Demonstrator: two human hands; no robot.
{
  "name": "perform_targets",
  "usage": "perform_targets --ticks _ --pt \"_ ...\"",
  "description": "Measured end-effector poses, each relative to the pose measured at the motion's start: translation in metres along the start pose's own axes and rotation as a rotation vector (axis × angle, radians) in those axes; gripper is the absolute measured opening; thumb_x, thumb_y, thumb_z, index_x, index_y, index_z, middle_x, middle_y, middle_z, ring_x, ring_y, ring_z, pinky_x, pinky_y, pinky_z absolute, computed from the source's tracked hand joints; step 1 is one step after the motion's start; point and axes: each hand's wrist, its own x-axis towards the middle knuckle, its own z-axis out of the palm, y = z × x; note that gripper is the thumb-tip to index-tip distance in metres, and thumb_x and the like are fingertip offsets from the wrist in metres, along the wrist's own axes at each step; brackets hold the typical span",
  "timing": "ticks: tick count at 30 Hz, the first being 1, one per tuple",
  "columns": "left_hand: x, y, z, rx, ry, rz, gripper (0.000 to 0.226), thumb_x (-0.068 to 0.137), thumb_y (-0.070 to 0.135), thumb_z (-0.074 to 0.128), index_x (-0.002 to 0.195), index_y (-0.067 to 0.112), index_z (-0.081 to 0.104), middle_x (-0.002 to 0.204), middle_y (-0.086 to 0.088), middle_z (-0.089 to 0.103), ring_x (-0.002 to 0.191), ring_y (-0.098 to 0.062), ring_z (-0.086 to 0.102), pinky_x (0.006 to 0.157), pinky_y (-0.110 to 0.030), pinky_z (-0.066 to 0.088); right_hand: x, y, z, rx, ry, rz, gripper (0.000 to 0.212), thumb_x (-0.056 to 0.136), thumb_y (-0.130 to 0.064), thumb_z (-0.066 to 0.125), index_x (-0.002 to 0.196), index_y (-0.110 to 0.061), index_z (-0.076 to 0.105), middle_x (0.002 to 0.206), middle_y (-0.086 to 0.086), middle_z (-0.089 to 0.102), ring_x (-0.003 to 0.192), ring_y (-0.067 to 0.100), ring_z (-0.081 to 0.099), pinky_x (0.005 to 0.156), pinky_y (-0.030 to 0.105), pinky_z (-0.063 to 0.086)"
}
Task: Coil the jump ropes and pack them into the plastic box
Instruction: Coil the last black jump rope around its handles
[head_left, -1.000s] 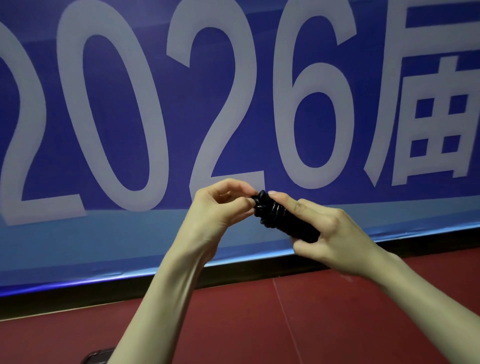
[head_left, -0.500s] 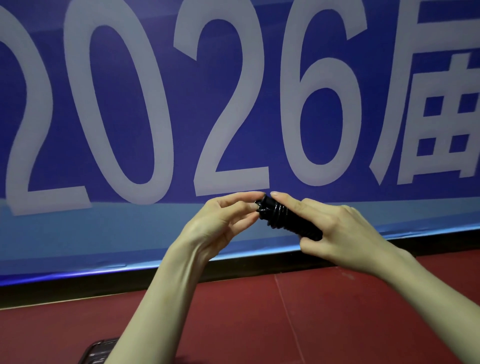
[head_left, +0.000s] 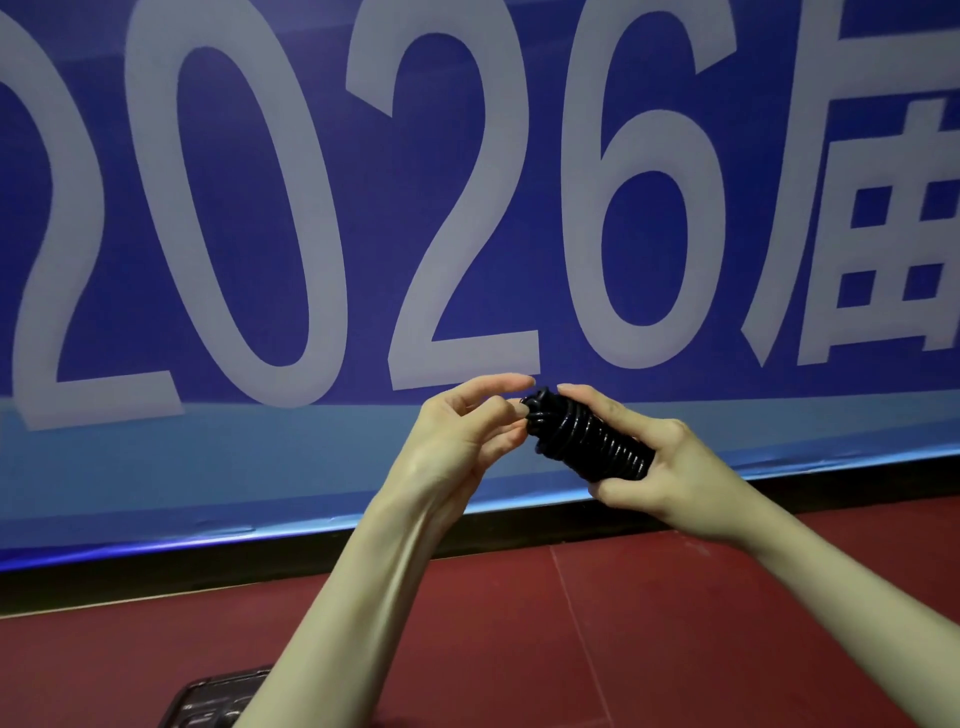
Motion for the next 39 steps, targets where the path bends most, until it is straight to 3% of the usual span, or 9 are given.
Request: perform_targets --ticks 4,7,12,14,18,21,25,31,39 --pt "0.000 0.000 0.000 0.073 -0.036 0.004 0.030 0.089 -0.007 0.052 0.077 0.016 0.067 0.074 -0.009 0.060 0.064 -0.012 0.058 0.068 -0.017 0.052 -0.002 0.000 0.000 0.150 -0.045 0.056 0.086 0.073 -0.001 0.065 0.132 -0.059 0.043 0.113 0.003 0.070 0.086 0.032 0.057 0.075 0.038 0.049" --pt "0.000 0.006 -0.007 0.282 -0.079 0.012 0.032 0.088 -0.006 0.055 0.070 0.018 0.068 0.072 -0.010 0.059 0.064 -0.010 0.061 0.068 -0.015 0.052 -0.004 -0.001 0.002 0.149 -0.105 0.082 0.089 0.077 0.009 0.064 0.135 -0.056 0.043 0.116 -0.003 0.070 0.099 0.042 0.060 0.080 0.048 0.053" --pt "-0.004 0.016 -0.022 0.512 -0.184 -0.001 0.009 0.088 0.002 0.063 0.080 0.006 0.064 0.066 -0.006 0.068 0.061 -0.011 0.065 0.067 -0.016 0.053 -0.003 -0.008 -0.002 0.200 -0.259 0.176 0.090 0.075 0.009 0.065 0.134 -0.056 0.046 0.105 0.012 0.067 0.071 0.022 0.057 0.069 0.036 0.053" --pt "-0.008 0.017 -0.026 0.594 -0.247 0.009 0.006 0.087 0.005 0.066 0.082 0.003 0.064 0.068 -0.010 0.070 0.064 -0.015 0.067 0.070 -0.021 0.056 -0.004 -0.011 -0.007 0.217 -0.340 0.219 0.090 0.074 0.011 0.064 0.132 -0.055 0.048 0.094 0.014 0.065 0.067 0.022 0.057 0.065 0.037 0.052" --pt "-0.015 0.016 -0.028 0.707 -0.310 0.082 0.007 0.088 0.010 0.066 0.083 0.007 0.064 0.075 -0.017 0.072 0.070 -0.024 0.071 0.074 -0.030 0.059 -0.007 -0.016 -0.014 0.239 -0.424 0.264 0.087 0.070 0.009 0.065 0.129 -0.054 0.053 0.091 0.013 0.067 0.068 0.029 0.059 0.065 0.045 0.052" --pt "-0.020 0.014 -0.028 0.758 -0.335 0.149 0.002 0.091 0.011 0.063 0.089 0.011 0.065 0.074 -0.013 0.073 0.071 -0.026 0.072 0.075 -0.034 0.059 -0.008 -0.016 -0.017 0.295 -0.446 0.313 0.084 0.067 0.006 0.063 0.128 -0.051 0.055 0.083 0.002 0.068 0.065 0.030 0.059 0.063 0.043 0.052" --pt "-0.025 0.010 -0.025 0.821 -0.339 0.237 0.009 0.092 0.012 0.061 0.092 0.016 0.069 0.075 -0.007 0.074 0.072 -0.022 0.073 0.077 -0.038 0.059 -0.009 -0.018 -0.024 0.289 -0.470 0.327 0.083 0.068 0.007 0.061 0.131 -0.047 0.055 0.081 0.003 0.066 0.062 0.030 0.060 0.058 0.039 0.052" --pt "-0.028 0.020 -0.018 1.041 -0.378 0.280 0.015 0.096 0.014 0.056 0.091 0.025 0.064 0.076 -0.001 0.073 0.072 -0.008 0.072 0.080 -0.036 0.058 -0.008 -0.021 -0.031 0.296 -0.524 0.317 0.085 0.066 0.009 0.060 0.133 -0.044 0.054 0.084 0.010 0.064 0.064 0.032 0.058 0.059 0.041 0.052" --pt "-0.032 0.019 -0.010 1.131 -0.424 0.355 0.019 0.098 0.011 0.052 0.103 0.018 0.069 0.077 0.000 0.073 0.069 -0.002 0.069 0.073 -0.023 0.057 -0.011 -0.013 -0.036 0.333 -0.555 0.314 0.084 0.058 -0.005 0.068 0.130 -0.046 0.057 0.089 0.023 0.063 0.075 0.040 0.057 0.068 0.060 0.047"
